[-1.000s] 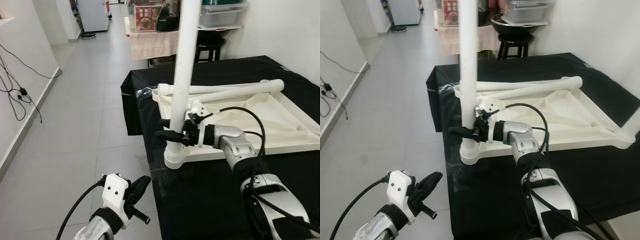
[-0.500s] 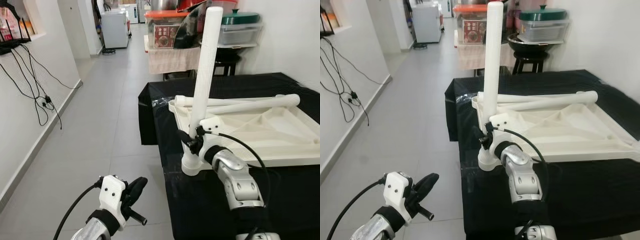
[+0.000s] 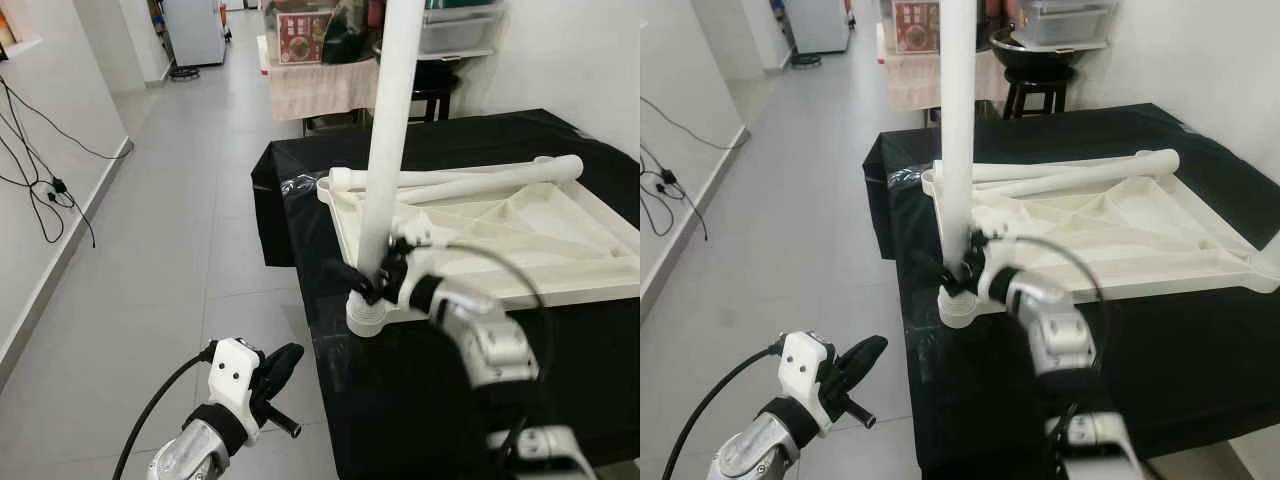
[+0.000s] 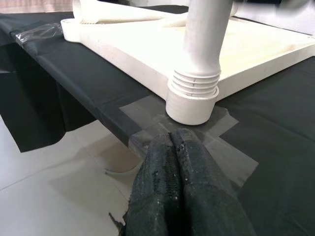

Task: Building children table

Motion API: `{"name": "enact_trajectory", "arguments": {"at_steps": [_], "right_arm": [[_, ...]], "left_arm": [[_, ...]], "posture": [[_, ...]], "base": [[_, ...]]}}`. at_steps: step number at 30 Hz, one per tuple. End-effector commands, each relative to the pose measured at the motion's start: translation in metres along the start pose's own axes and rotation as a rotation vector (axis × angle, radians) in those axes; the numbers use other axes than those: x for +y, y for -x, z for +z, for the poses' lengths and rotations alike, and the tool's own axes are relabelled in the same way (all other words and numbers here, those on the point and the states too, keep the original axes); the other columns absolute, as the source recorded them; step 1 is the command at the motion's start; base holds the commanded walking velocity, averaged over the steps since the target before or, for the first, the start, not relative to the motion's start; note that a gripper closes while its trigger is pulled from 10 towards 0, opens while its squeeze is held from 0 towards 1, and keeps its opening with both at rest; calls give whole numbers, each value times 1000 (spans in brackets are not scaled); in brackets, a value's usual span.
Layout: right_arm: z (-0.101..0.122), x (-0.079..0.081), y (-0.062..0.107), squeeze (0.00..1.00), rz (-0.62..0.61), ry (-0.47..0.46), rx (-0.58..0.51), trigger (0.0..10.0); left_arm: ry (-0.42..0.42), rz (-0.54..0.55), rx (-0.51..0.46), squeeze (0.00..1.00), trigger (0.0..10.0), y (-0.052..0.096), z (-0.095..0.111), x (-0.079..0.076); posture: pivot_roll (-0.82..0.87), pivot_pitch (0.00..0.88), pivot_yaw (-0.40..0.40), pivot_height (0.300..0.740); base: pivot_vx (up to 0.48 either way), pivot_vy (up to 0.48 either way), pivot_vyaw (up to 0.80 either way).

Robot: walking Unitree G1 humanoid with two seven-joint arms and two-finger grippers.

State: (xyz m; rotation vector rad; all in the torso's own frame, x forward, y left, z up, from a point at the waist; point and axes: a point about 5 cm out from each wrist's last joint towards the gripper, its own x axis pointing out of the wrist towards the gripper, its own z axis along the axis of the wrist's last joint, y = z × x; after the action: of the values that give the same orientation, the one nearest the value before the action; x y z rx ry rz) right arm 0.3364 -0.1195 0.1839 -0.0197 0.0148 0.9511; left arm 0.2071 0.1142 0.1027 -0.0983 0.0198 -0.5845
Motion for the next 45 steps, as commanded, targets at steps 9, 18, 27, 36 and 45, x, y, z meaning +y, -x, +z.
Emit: {"name": "enact_trajectory", "arguments": {"at_steps": [9, 18, 27, 36, 45], "right_arm": [[5, 5, -25, 0, 426, 59, 61, 10000], [-10, -2, -23, 0, 497, -34, 123, 0], [-33, -9, 14, 0, 393, -15, 166, 0], [-68, 31, 4, 0, -417, -55, 224, 0], [-83, 26, 7, 0, -401, -93, 316, 6667]], "left_arm": [[14, 21, 5, 0, 10000, -4, -5, 5], [24, 15, 5, 0, 10000, -5, -8, 5], [20, 15, 4, 0, 10000, -2, -7, 4], [27, 3, 7, 0, 10000, 5, -5, 7], [41, 8, 1, 0, 10000, 4, -5, 6]], "posture": [[51, 0, -24, 740], [51, 0, -24, 740], [33, 0, -15, 740], [-43, 0, 10, 740], [-3, 0, -4, 740]], "base": [[0, 0, 0], [0, 0, 0], [0, 0, 0], [0, 0, 0], [0, 0, 0]]}}
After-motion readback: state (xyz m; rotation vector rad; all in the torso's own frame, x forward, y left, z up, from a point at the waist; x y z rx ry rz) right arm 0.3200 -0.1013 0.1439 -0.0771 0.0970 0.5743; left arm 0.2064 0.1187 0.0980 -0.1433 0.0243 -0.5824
